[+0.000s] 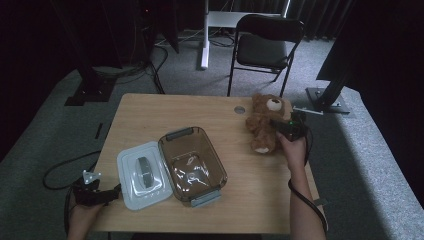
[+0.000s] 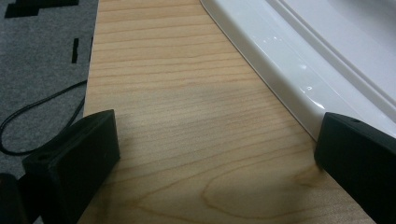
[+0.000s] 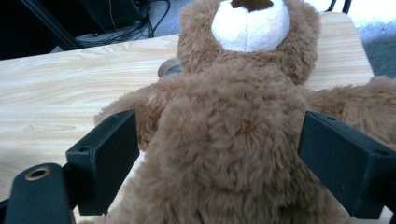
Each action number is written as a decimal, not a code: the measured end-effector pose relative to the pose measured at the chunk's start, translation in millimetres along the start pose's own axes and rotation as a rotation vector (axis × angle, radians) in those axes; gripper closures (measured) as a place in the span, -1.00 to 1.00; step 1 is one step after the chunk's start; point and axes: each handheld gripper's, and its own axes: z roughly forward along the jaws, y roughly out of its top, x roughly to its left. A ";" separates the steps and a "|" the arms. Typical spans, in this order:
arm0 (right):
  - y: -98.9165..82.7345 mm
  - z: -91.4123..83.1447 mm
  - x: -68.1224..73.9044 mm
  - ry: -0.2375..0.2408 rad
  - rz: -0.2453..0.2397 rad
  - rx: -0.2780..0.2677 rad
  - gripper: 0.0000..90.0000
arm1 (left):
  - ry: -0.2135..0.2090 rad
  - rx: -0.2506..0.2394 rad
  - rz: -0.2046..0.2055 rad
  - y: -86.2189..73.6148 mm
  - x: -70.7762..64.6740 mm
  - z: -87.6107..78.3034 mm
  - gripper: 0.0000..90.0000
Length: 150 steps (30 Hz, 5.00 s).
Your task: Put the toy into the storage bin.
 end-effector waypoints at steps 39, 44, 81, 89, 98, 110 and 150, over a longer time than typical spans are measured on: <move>-18.9 50.6 -14.1 -0.030 0.024 0.180 0.04 | 0.000 0.000 0.001 0.0 0.1 0.0 -0.99; -17.9 36.2 -5.6 -0.030 -0.016 0.132 0.40 | 0.000 0.000 0.000 0.0 0.0 0.0 -0.99; -12.4 -104.0 140.6 0.383 -0.179 -0.169 0.50 | -0.002 0.000 0.003 0.2 0.3 0.1 -0.99; -25.3 -120.7 190.0 0.513 -0.266 -0.182 0.50 | -0.002 0.000 0.002 0.1 0.2 0.1 -0.99; -63.5 -103.3 231.3 0.537 -0.400 -0.095 0.50 | -0.002 0.001 0.003 0.1 0.3 0.1 -0.99; -98.4 -71.1 213.5 0.502 -0.472 0.071 0.47 | -0.002 0.000 0.004 0.1 0.0 0.1 -0.99; -73.6 -101.9 165.1 0.496 -0.485 0.079 -0.40 | -0.004 -0.002 0.004 0.3 -1.2 0.4 -0.99</move>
